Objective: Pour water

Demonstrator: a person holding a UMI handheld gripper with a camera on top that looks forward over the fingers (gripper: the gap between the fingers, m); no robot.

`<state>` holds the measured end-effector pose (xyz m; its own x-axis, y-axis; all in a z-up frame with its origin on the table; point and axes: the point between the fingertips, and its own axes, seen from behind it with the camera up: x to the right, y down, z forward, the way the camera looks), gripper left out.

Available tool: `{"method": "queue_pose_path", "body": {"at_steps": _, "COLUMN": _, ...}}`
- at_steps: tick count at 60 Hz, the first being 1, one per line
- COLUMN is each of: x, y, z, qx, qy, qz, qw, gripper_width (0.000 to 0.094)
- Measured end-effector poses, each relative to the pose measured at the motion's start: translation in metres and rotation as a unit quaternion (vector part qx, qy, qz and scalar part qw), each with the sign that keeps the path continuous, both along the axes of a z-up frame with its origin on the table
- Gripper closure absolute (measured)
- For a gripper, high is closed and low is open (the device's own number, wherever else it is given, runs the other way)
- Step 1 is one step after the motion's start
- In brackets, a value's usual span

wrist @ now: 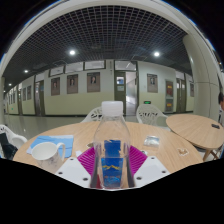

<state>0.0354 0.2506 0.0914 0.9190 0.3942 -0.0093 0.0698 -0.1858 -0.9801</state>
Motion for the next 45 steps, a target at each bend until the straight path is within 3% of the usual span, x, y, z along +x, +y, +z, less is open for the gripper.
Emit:
{"method": "queue_pose_path", "body": {"at_steps": 4, "x": 0.000, "y": 0.000, "z": -0.002, "qx": -0.012, "qy": -0.010, "qz": 0.005, "qw": 1.000, "gripper_width": 0.0377}}
{"method": "queue_pose_path", "body": {"at_steps": 8, "x": 0.005, "y": -0.001, "z": -0.002, "qx": -0.028, "qy": -0.019, "qz": -0.004, "qw": 0.999, "gripper_width": 0.0061}}
{"method": "queue_pose_path", "body": {"at_steps": 17, "x": 0.025, "y": -0.050, "z": 0.023, "qx": -0.004, "qy": -0.022, "qz": 0.004, "qw": 1.000, "gripper_width": 0.0089}}
{"method": "queue_pose_path", "body": {"at_steps": 29, "x": 0.046, "y": -0.163, "z": 0.040, "qx": -0.026, "qy": -0.002, "qz": 0.047, "qw": 0.999, "gripper_width": 0.0089}}
{"method": "queue_pose_path", "body": {"at_steps": 45, "x": 0.077, "y": -0.281, "z": 0.017, "qx": -0.040, "qy": 0.003, "qz": 0.092, "qw": 0.995, "gripper_width": 0.0091}}
